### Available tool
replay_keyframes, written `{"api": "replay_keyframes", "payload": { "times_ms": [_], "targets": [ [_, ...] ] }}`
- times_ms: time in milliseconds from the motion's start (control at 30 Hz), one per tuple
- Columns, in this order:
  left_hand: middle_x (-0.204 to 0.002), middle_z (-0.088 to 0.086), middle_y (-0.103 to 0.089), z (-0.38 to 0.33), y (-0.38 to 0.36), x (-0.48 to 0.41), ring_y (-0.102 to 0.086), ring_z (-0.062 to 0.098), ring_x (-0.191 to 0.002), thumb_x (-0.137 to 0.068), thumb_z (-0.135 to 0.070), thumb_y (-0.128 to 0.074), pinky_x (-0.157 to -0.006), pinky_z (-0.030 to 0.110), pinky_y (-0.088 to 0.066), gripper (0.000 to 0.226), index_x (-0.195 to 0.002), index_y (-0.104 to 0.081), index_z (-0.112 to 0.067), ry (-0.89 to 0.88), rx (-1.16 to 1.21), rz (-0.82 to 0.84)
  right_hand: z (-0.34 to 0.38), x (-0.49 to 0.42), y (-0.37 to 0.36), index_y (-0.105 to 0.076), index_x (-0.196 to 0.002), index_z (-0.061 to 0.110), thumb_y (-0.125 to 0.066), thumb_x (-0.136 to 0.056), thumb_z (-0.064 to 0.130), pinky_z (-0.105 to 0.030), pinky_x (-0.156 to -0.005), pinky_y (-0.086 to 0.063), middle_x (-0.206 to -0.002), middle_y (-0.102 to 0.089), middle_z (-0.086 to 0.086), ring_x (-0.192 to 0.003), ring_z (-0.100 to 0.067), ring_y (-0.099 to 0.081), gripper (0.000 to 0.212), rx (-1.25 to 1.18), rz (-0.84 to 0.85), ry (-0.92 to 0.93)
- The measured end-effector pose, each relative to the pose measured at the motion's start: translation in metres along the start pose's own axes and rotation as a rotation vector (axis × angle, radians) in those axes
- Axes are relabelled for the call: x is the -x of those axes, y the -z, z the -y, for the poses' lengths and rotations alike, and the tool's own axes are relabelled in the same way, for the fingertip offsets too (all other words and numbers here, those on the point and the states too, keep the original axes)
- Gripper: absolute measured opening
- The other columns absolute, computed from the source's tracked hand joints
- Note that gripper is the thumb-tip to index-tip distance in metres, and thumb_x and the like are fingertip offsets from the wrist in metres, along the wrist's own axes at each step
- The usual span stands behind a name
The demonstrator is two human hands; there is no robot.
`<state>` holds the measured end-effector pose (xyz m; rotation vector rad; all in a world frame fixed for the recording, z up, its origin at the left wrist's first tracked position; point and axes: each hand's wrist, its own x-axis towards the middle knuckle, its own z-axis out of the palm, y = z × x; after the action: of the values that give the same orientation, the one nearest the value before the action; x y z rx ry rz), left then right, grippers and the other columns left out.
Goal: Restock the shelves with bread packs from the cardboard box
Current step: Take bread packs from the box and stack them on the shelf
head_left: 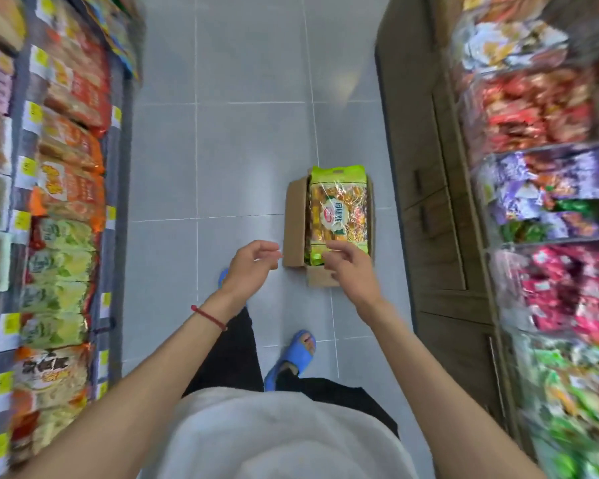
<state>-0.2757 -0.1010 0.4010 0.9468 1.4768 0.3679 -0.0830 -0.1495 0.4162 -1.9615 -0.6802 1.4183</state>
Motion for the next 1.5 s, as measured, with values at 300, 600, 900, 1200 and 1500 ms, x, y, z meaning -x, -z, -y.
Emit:
{"api": "replay_keyframes", "payload": {
  "times_ms": [300,600,900,1200,1500],
  "targets": [
    [-0.115,0.006,-0.069,-0.028,-0.068,-0.077,-0.065,0.02,-0.1,-0.097,-0.011,-0.054,-0.061,0.012,-0.046,0.025,-0.12,-0.065,-0.012,0.15,0.013,-0.009,-0.006,-0.093,0.08,-0.064,-0.127,0.018,-0.061,-0.103,0.02,-0.034,-0.095,-0.053,-0.111,-0.068,0.002,-0.104,-0.017,-0.066,0.024,0.082,0.019,-0.135],
    [-0.11,0.01,-0.07,-0.025,-0.097,-0.149,-0.066,0.026,-0.103,-0.095,-0.008,-0.056,-0.079,0.024,-0.047,0.019,-0.111,-0.066,-0.013,0.28,0.069,-0.04,0.012,-0.174,0.098,-0.061,-0.121,0.023,-0.058,-0.104,0.019,-0.031,-0.086,-0.054,-0.118,-0.068,-0.015,-0.105,-0.028,-0.067,0.018,0.332,0.144,-0.103],
    [-0.112,0.006,-0.069,-0.021,-0.131,-0.223,-0.064,0.025,-0.109,-0.095,-0.029,-0.061,-0.104,0.041,-0.048,0.026,-0.116,-0.067,-0.015,0.406,0.168,-0.151,0.047,-0.306,0.12,-0.062,-0.121,0.019,-0.061,-0.102,0.018,-0.045,-0.091,-0.056,-0.1,-0.07,-0.003,-0.09,-0.028,-0.067,0.019,0.655,0.356,-0.072],
    [-0.066,-0.004,-0.057,0.041,-0.231,-0.278,-0.05,0.02,-0.068,-0.068,-0.021,-0.061,-0.059,0.026,-0.035,0.005,-0.064,-0.061,-0.022,0.655,0.615,-0.425,0.022,-0.48,0.12,-0.064,-0.12,0.013,-0.065,-0.092,0.023,-0.031,-0.074,-0.047,-0.093,-0.064,0.003,-0.088,-0.021,-0.06,0.029,0.832,0.487,-0.091],
    [-0.101,0.005,-0.062,0.153,-0.31,-0.379,-0.056,0.023,-0.095,-0.074,-0.029,-0.084,-0.091,0.038,-0.048,0.049,-0.11,-0.061,-0.004,0.895,0.82,-0.481,-0.039,-0.633,0.08,-0.05,-0.148,0.013,-0.069,-0.095,0.036,-0.03,-0.097,-0.042,-0.147,-0.056,-0.005,-0.129,-0.024,-0.056,0.061,1.24,0.511,0.202]
  ]
}}
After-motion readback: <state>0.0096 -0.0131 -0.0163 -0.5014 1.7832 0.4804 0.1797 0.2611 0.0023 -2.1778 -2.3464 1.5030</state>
